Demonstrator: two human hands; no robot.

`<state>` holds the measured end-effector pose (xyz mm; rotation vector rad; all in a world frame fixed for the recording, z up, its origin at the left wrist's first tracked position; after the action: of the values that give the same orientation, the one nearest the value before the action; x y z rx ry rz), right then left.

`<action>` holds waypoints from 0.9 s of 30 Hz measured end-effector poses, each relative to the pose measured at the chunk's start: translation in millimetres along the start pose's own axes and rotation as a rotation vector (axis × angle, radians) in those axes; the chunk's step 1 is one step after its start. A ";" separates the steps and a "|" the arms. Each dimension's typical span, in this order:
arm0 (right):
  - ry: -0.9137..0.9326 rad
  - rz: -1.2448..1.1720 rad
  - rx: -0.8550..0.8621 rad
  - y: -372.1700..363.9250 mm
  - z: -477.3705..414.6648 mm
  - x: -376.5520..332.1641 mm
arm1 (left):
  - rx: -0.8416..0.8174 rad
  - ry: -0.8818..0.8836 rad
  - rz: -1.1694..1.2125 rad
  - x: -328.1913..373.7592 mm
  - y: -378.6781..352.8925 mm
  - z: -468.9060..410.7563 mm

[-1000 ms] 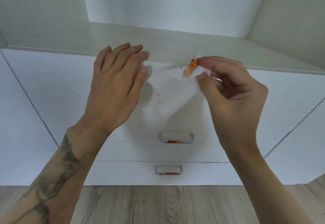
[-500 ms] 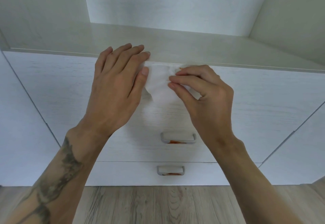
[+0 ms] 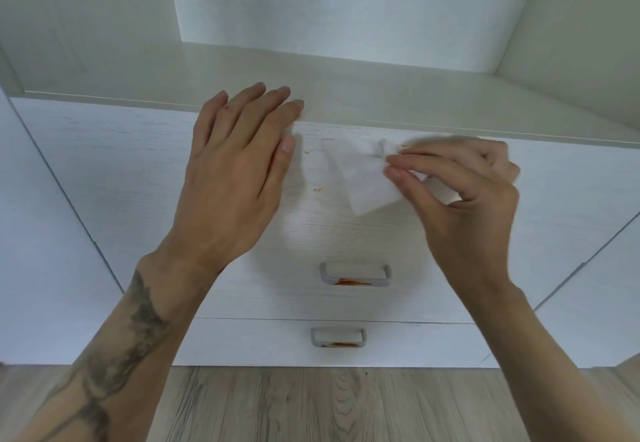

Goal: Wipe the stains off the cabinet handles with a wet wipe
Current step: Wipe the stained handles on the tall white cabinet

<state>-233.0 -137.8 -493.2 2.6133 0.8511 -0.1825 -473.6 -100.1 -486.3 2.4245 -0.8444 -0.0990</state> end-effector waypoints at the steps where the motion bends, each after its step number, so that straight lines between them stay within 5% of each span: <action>1: -0.011 0.010 0.008 1.7 0.2 0.7 | 0.000 -0.006 -0.017 0.0 -0.7 0.3; 27: 0.074 0.007 0.030 -18.8 -3.2 -18.8 | 0.103 -0.004 -0.225 -15.5 -22.0 26.4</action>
<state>-259.3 -132.7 -491.7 2.6655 0.8702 -0.0975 -480.4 -89.7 -521.9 2.6106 -0.5886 -0.1486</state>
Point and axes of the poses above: each hand's wrist, its own z-axis away from the middle knuckle, its own y-axis out of the back of the hand, x = y × z, the point moved 4 cm from there along -z, towards the middle knuckle, and after that the axes turned 6 degrees about z, right-handed, at the moved point
